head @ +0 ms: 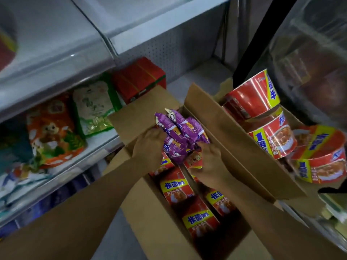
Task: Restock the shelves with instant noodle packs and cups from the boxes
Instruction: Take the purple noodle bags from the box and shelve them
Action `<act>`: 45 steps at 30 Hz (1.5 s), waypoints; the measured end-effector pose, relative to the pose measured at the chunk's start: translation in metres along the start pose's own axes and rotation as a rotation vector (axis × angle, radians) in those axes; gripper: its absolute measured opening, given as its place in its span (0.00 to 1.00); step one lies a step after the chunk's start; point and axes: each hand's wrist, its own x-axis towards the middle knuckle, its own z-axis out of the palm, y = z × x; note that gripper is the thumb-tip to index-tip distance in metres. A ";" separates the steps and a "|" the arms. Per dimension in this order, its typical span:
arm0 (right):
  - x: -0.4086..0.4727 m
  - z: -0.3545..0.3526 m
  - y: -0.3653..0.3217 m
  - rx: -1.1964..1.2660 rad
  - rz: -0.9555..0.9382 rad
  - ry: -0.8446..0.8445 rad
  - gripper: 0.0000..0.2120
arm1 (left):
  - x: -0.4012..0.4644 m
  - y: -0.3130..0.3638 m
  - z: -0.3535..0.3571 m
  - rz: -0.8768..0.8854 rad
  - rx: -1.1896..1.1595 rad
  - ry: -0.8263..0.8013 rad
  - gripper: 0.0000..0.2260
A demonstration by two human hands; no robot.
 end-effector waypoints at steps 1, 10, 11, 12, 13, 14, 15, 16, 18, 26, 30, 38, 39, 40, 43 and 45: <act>0.006 0.003 0.005 0.010 -0.003 0.006 0.39 | 0.007 -0.002 0.006 0.012 0.018 0.010 0.28; 0.040 0.013 0.029 0.108 -0.016 0.077 0.38 | 0.044 -0.011 0.056 0.066 0.161 -0.047 0.30; 0.043 0.014 0.030 0.119 -0.010 0.076 0.38 | 0.045 -0.010 0.059 0.062 0.170 -0.031 0.30; 0.045 0.014 0.031 0.127 -0.007 0.074 0.39 | 0.046 -0.010 0.063 0.059 0.178 0.001 0.30; 0.046 0.015 0.032 0.135 -0.007 0.073 0.39 | 0.047 -0.011 0.065 0.054 0.179 0.048 0.30; 0.048 0.016 0.033 0.142 -0.011 0.072 0.39 | 0.047 -0.010 0.066 0.046 0.184 0.079 0.30; 0.049 0.017 0.034 0.148 -0.017 0.072 0.39 | 0.047 -0.010 0.067 0.045 0.204 0.069 0.29; 0.049 0.018 0.034 0.154 -0.022 0.073 0.38 | 0.045 -0.010 0.069 0.048 0.226 0.070 0.27; 0.051 0.021 0.034 0.166 -0.017 0.074 0.38 | 0.043 -0.011 0.072 0.066 0.241 0.105 0.23; 0.052 0.023 0.028 0.147 -0.037 0.136 0.33 | 0.037 -0.028 0.069 0.213 0.177 0.107 0.14; 0.051 0.019 0.018 0.108 -0.080 0.186 0.29 | 0.024 -0.033 0.054 0.210 0.050 0.091 0.17; 0.045 0.018 -0.002 0.076 -0.094 0.207 0.25 | -0.017 -0.057 0.030 0.040 -0.240 0.138 0.22; 0.044 0.019 -0.004 0.096 -0.082 0.191 0.26 | -0.021 -0.059 0.026 0.009 -0.285 0.140 0.23; 0.042 0.020 -0.006 0.118 -0.066 0.164 0.28 | -0.026 -0.062 0.023 -0.031 -0.339 0.132 0.24; 0.039 0.028 -0.011 0.275 0.036 0.079 0.33 | -0.034 -0.067 0.013 -0.149 -0.555 0.063 0.23; 0.037 0.031 -0.016 0.463 0.144 0.052 0.35 | -0.034 -0.066 0.008 -0.196 -0.760 0.027 0.20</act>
